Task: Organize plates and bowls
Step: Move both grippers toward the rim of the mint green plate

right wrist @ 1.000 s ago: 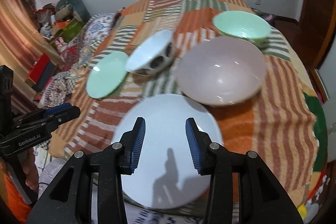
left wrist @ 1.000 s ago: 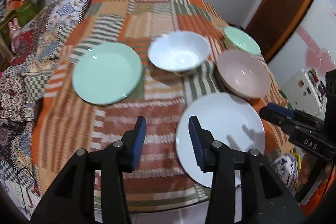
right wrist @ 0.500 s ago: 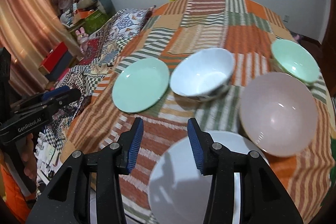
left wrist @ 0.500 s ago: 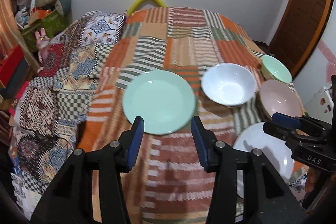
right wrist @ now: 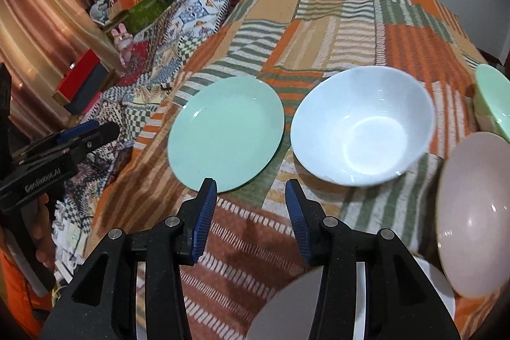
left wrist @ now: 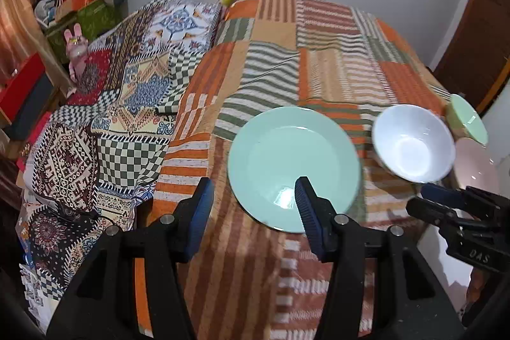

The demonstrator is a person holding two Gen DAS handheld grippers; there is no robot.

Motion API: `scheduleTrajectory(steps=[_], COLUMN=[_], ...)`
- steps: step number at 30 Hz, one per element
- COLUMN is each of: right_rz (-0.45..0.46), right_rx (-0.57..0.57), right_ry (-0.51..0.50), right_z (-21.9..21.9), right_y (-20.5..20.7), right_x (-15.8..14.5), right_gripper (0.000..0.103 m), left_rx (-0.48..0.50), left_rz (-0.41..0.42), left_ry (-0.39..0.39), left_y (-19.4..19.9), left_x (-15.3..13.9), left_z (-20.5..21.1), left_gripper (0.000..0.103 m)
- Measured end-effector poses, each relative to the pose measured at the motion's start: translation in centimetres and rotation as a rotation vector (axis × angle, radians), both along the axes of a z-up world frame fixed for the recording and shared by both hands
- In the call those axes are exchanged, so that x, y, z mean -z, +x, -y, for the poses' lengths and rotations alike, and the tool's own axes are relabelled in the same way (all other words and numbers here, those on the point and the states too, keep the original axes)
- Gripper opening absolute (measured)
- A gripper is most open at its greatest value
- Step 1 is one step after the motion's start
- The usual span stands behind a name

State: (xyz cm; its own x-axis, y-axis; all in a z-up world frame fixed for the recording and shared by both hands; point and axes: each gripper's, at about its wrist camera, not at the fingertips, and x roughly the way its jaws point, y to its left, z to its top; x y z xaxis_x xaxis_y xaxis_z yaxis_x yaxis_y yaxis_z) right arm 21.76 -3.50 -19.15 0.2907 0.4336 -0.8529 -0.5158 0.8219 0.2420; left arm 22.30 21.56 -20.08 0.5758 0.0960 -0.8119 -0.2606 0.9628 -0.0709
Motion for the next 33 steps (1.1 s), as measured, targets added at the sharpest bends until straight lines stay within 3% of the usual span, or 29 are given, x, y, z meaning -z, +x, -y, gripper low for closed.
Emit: scheduleTrajectory(steps=[10, 17, 26, 33], right_rz=[-0.046, -0.042, -0.132, -0.133], right_rx=[-0.011, -0.031, -0.009, 0.044], right_ry=[-0.037, -0.048, -0.027, -0.052], right_z=[-1.4, -2.9, -3.2, -2.9], right_y=[2.1, 3.0, 3.1, 4.1], right_x=[3.3, 4.2, 5.6, 6.4], right_gripper=[0.041, 0.039, 0.039, 0.039], left_rx=[-0.010, -0.002, 0.004, 0.016], left_rz=[-0.084, -0.116, -0.094, -0.094], left_ry=[-0.014, -0.091, -0.097, -0.081], left_y=[4.7, 6.6, 7.5, 8.0], left_x=[5.7, 8.9, 9.5, 9.9], left_z=[-3.1, -4.4, -5.0, -4.9], left_gripper=[0.053, 0.053, 0.052, 0.050])
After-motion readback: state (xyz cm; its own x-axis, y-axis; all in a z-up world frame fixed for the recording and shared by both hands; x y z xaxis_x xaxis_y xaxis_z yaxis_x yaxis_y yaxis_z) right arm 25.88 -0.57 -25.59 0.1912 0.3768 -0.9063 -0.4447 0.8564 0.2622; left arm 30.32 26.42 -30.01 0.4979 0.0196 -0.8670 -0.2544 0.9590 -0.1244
